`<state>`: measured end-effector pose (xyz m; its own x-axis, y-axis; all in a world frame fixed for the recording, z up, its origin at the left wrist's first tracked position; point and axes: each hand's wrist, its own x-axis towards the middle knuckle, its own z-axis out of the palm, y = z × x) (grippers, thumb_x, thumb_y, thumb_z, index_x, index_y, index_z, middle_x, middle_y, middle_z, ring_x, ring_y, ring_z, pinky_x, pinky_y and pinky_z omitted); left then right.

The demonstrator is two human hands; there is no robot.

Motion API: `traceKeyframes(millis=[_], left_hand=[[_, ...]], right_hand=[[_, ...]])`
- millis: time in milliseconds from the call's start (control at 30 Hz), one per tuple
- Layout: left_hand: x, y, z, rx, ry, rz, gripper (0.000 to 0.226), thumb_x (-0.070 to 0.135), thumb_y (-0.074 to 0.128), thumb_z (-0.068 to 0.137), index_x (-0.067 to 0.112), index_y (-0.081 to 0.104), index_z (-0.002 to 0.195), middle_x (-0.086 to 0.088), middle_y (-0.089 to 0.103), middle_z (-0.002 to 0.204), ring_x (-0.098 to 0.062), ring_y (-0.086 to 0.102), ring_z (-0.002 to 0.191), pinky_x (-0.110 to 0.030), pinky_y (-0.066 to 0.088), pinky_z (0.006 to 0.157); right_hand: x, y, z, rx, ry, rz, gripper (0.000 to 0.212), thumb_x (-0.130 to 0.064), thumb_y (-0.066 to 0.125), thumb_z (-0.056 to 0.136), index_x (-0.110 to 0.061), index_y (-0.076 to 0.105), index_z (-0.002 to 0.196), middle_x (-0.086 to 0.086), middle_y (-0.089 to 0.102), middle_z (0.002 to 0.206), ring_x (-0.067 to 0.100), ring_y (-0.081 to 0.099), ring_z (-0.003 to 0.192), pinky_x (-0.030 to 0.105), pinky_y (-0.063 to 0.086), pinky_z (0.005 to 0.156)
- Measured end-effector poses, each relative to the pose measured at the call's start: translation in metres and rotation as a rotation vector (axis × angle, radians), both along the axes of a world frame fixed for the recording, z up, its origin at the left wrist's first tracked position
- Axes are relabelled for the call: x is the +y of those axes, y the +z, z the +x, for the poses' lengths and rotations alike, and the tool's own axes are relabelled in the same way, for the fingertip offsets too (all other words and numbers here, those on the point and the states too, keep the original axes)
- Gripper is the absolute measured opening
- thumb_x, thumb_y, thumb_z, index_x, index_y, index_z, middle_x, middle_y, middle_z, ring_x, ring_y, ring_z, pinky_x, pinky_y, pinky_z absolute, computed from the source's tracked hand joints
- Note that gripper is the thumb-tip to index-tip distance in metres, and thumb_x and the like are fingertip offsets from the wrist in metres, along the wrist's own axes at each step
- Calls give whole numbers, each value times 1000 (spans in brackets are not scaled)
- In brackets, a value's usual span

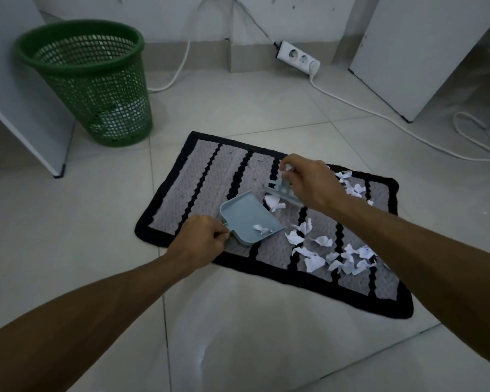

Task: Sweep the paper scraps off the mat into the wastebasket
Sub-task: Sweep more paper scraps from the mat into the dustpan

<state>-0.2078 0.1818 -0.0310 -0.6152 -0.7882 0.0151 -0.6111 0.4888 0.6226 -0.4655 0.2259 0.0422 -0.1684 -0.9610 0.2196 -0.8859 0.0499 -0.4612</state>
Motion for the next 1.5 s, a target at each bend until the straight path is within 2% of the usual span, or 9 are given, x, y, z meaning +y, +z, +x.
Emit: traceKeyframes(millis=[233, 400, 533, 667, 1033, 1167, 1267, 1400, 1500], left_hand=[[1, 3, -1, -1, -70, -25, 12, 7, 65, 82, 5, 77, 84, -14, 75, 83, -5, 58, 46, -27, 54, 53], [-4, 5, 2, -18, -99, -34, 14, 8, 66, 82, 11, 77, 91, -8, 75, 90, 4, 59, 49, -12, 49, 51], [-3, 8, 4, 14, -147, -47, 16, 4, 66, 82, 10, 76, 92, -11, 75, 91, -18, 71, 69, -33, 58, 65], [-8, 5, 8, 17, -239, -69, 20, -1, 66, 81, 9, 74, 97, -9, 74, 99, -22, 72, 82, -40, 59, 73], [-19, 19, 8, -109, -443, -137, 26, -2, 70, 76, 15, 76, 96, -1, 75, 88, -7, 65, 61, -10, 48, 54], [5, 16, 0, -91, -484, -159, 18, 13, 69, 79, 19, 76, 95, -5, 76, 86, -12, 66, 53, -31, 57, 56], [27, 19, -6, -108, -386, -121, 15, 11, 67, 80, 13, 77, 91, -5, 76, 84, -11, 62, 50, -24, 53, 56], [36, 18, -6, -132, -312, -73, 17, 11, 64, 80, 15, 77, 91, 0, 77, 81, -1, 54, 47, -12, 42, 54], [35, 19, 0, -107, -264, -51, 16, 10, 62, 80, 11, 77, 84, -1, 76, 75, -7, 58, 50, -25, 53, 57]], right_hand=[[29, -5, 4, -37, -157, -84, 12, -18, 51, 100, -16, 61, 107, 1, 67, 80, 22, 62, 64, 41, 56, 72], [38, -2, 45, -85, -63, -75, 13, -18, 50, 100, -15, 60, 108, 1, 67, 70, 4, 48, 44, 24, 40, 43], [45, 24, 29, -170, -174, -157, 15, -20, 49, 101, -15, 60, 111, 1, 70, 85, 6, 55, 49, 17, 46, 43], [73, 33, -13, -57, -334, -197, 12, -22, 52, 100, -18, 60, 108, 7, 72, 82, 22, 65, 59, 38, 56, 53], [142, -2, -10, 173, -437, 32, 16, -15, 45, 97, -8, 56, 105, 13, 63, 65, 31, 57, 54, 40, 51, 54], [118, -3, 31, 84, -376, 44, 17, -18, 42, 100, -8, 55, 105, 10, 65, 67, 26, 57, 54, 36, 48, 53], [107, 3, 48, 35, -330, 9, 17, -17, 44, 100, -7, 57, 106, 7, 65, 67, 19, 55, 50, 27, 37, 41], [101, 16, 46, -73, -346, -88, 15, -19, 48, 100, -9, 59, 104, 8, 68, 69, 22, 64, 52, 37, 55, 46], [97, 21, 31, -70, -377, -152, 15, -18, 51, 98, -9, 60, 104, 9, 68, 69, 24, 65, 55, 41, 56, 52]])
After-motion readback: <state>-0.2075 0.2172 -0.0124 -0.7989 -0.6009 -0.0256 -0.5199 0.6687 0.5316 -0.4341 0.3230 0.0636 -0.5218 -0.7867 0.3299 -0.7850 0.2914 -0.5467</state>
